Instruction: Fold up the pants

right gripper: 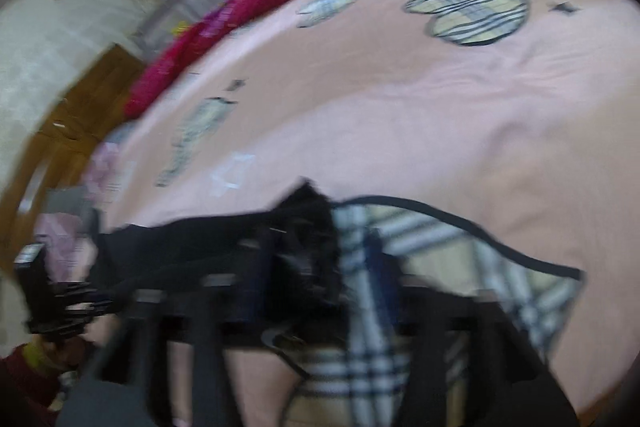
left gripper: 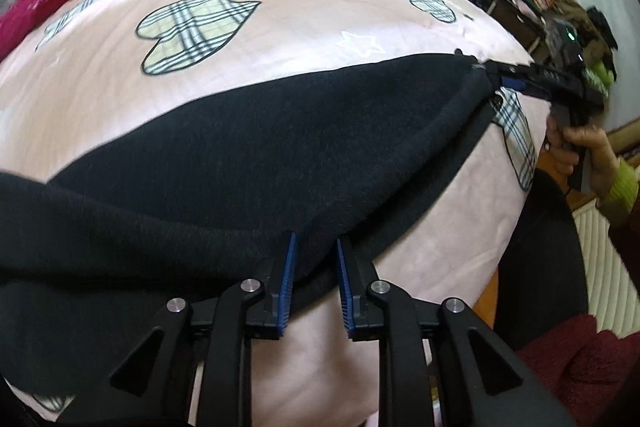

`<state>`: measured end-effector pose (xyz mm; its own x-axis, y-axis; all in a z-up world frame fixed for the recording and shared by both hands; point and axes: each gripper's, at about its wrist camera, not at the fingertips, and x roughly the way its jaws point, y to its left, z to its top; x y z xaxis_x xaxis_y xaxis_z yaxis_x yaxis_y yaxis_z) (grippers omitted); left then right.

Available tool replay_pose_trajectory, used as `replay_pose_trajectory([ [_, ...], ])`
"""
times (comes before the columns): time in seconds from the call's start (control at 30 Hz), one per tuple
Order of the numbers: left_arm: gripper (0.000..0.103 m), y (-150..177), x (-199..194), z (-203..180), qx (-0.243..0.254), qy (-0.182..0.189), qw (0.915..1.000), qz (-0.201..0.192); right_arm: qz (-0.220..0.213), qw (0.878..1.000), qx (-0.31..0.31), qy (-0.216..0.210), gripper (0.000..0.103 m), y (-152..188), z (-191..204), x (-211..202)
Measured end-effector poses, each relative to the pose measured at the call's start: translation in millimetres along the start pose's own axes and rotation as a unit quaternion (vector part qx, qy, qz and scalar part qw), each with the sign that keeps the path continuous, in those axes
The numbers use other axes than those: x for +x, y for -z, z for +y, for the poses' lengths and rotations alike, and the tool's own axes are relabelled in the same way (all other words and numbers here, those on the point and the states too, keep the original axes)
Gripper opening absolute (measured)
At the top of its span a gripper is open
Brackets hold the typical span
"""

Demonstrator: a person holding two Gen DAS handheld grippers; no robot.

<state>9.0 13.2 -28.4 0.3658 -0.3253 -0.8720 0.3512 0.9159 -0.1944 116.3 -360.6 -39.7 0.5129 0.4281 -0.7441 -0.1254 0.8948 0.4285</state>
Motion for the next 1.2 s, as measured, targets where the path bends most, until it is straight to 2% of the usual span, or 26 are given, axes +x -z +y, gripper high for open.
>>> replay_pose_trajectory([
  [0.03,0.026,1.9,-1.9,1.4,-0.012,0.0,0.9999,0.0,-0.008,1.0,-0.006,0.014,0.073,2.0,1.1,-4.8],
  [0.1,0.042,5.0,-7.4,5.9,-0.037,0.001,0.9993,-0.003,-0.019,0.999,-0.012,0.024,0.073,3.4,4.5,-13.8],
  [0.2,0.05,9.5,-20.1,13.8,-0.072,-0.003,0.9973,-0.013,-0.04,0.999,-0.016,0.021,0.073,1.3,14.9,-27.1],
  [0.27,0.056,12.8,-29.7,23.0,-0.098,-0.021,0.9948,-0.017,-0.052,0.998,-0.028,0.013,0.073,-1.4,29.9,-33.4],
  [0.4,0.058,12.9,-47.7,51.8,-0.157,-0.042,0.9864,-0.023,-0.063,0.996,-0.057,-0.022,0.073,-3.7,70.1,-34.7],
  [0.5,0.058,4.4,-60.0,82.1,-0.196,-0.063,0.9783,-0.02,-0.042,0.994,-0.083,-0.064,0.073,-3.2,104.0,-21.8],
  [0.6,0.059,-10.9,-69.5,121.0,-0.24,-0.094,0.9662,-0.005,-0.018,0.988,-0.111,-0.106,0.073,-0.8,140.8,-3.0],
  [0.67,0.059,-21.8,-73.9,150.4,-0.274,-0.103,0.9563,0.01,0.0,0.983,-0.131,-0.129,0.073,2.8,165.7,11.8],
  [0.8,0.059,-44.9,-70.4,205.8,-0.344,-0.108,0.9313,0.051,0.037,0.971,-0.172,-0.164,0.073,15.8,211.3,36.7],
  [0.97,0.059,-79.0,-45.3,267.2,-0.405,-0.096,0.8985,0.139,0.084,0.95,-0.231,-0.191,0.073,28.1,264.6,65.5],
  [1.03,0.059,-86.7,-35.7,275.7,-0.402,-0.113,0.8931,0.167,0.099,0.941,-0.256,-0.196,0.073,33.4,283.3,75.6],
  [1.13,0.06,-102.3,-13.4,285.9,-0.384,-0.122,0.8908,0.211,0.121,0.93,-0.286,-0.199,0.073,41.2,304.0,91.9],
  [1.2,0.06,-100.6,5.2,290.1,-0.381,-0.127,0.8821,0.247,0.134,0.923,-0.298,-0.202,0.073,45.3,314.0,103.0],
])
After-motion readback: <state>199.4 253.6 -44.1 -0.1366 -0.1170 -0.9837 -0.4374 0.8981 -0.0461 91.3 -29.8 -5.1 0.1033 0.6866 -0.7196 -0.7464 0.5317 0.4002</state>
